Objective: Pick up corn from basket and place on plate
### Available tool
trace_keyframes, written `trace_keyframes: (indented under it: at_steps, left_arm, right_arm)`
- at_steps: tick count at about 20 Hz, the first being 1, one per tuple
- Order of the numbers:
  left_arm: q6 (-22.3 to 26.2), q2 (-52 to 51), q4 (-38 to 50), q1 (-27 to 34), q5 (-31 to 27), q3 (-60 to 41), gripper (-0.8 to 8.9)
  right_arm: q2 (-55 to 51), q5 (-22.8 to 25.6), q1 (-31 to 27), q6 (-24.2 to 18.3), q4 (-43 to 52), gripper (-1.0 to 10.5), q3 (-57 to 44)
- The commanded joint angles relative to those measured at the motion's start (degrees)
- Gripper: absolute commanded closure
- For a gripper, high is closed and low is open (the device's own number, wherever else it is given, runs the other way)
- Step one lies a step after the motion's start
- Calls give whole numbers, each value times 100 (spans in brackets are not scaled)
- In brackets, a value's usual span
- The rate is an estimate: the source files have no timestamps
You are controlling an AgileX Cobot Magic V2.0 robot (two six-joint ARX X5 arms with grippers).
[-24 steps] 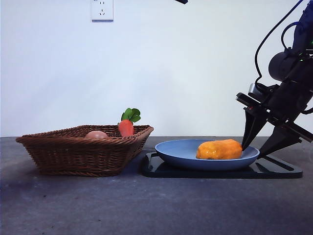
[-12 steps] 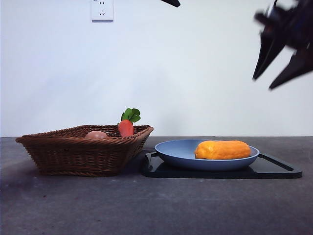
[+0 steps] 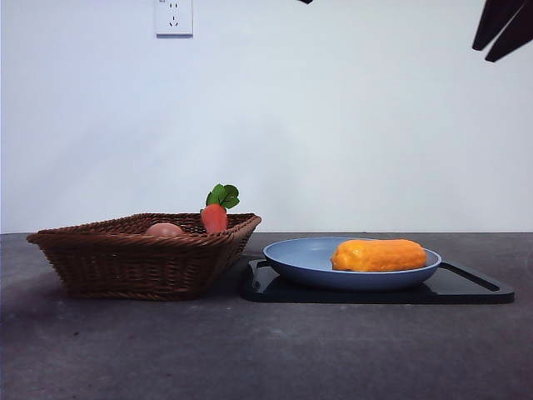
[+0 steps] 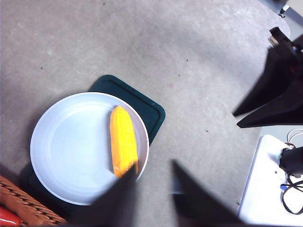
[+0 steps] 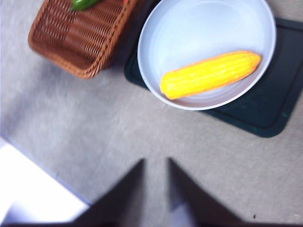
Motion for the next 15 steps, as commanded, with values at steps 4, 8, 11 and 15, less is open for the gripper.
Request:
trace_keyframes:
  at_steps: [4,8,11,15]
  left_arm:
    - [-15,129,-79,-22,-4,205,806]
    - [-13,129,120,-28,-4,205,806]
    - [-13,129,472,-26,-4,205,806]
    - [-13,129,1104,-26,-4,205,806]
  right_arm:
    - [55,-35,146,-192,48,944,22]
    - [57,-33,136,-155,273,944,22]
    - [55,-31,85,-157,509,944,22]
    - [57,-33,33,-157,911,944,22]
